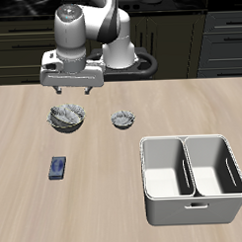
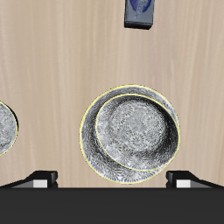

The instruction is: Stack the middle-sized bowl on the largest bowl and stack the smallest bowl on the middle-sized bowl

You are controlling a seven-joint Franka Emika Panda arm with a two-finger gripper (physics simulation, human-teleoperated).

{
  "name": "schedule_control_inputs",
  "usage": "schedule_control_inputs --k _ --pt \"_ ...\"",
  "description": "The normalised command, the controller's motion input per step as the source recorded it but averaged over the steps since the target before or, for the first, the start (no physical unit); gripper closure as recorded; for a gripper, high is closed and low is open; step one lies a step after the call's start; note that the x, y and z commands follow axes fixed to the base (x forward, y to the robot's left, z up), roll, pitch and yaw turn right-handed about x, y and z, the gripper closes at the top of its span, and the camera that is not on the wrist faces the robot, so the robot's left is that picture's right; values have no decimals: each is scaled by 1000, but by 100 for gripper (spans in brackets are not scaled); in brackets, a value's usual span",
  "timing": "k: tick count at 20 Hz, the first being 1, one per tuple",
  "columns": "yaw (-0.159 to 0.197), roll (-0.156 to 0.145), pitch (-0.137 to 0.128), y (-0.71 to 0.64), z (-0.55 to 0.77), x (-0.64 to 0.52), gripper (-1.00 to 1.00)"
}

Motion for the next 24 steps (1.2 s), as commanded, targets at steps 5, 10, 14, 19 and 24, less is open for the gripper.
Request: schedule_control_inputs --k 5,10,14,19,24 --pt "-1 39 -28 449 280 29 -100" --pt "-26 4 -1 396 98 123 -100" --pt "-30 12 14 300 28 148 -100" --pt "-11 -2 -7 391 -22 95 -100" --pt "8 46 32 262 -93 61 -100"
